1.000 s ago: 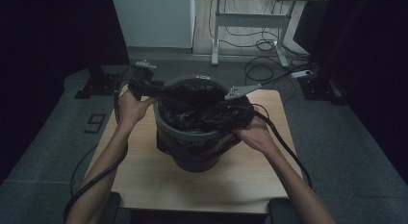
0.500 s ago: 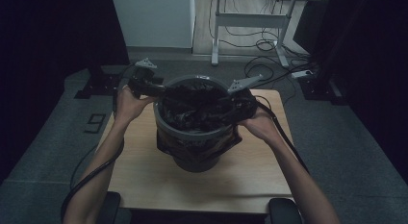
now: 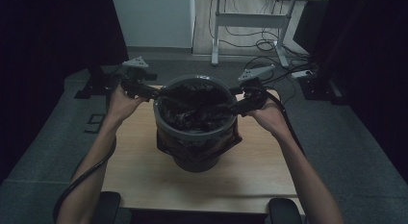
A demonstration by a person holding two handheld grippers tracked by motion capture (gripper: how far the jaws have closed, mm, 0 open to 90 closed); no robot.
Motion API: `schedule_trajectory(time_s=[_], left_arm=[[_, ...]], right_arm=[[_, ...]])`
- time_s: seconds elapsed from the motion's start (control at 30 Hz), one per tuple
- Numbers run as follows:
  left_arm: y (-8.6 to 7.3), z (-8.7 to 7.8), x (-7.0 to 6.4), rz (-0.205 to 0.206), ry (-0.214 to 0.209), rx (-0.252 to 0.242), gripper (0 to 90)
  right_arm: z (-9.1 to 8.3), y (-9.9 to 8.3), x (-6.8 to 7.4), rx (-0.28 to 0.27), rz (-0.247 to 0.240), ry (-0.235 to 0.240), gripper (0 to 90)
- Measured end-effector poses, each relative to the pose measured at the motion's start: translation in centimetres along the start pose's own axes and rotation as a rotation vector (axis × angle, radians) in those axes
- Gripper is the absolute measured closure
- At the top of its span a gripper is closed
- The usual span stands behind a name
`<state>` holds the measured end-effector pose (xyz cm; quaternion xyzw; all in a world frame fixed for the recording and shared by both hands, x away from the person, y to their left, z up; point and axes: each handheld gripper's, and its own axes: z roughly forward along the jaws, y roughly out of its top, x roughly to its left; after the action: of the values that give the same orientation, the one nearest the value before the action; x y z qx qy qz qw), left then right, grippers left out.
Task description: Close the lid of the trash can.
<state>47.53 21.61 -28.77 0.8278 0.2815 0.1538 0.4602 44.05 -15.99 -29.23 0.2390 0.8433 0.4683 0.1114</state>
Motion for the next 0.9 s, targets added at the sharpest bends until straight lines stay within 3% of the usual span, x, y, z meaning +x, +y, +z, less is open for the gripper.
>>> schedule_trajectory(time_s=[0.33, 0.57, 0.9], left_arm=[[-1.1, -2.4, -0.7, 0.007, 0.016, -0.002, 2.9], [-2.3, -3.9, -0.4, -0.009, 0.026, -0.026, 0.0], [-4.6, -5.4, 0.4, -0.042, 0.063, -0.038, 0.0]], right_arm=[[-1.8, -0.2, -0.8, 0.017, 0.022, -0.038, 10.7], [-3.2, -0.9, -1.5, 0.015, 0.061, -0.07, 10.7], [-4.7, -3.2, -2.5, 0.009, 0.076, -0.098, 10.7]])
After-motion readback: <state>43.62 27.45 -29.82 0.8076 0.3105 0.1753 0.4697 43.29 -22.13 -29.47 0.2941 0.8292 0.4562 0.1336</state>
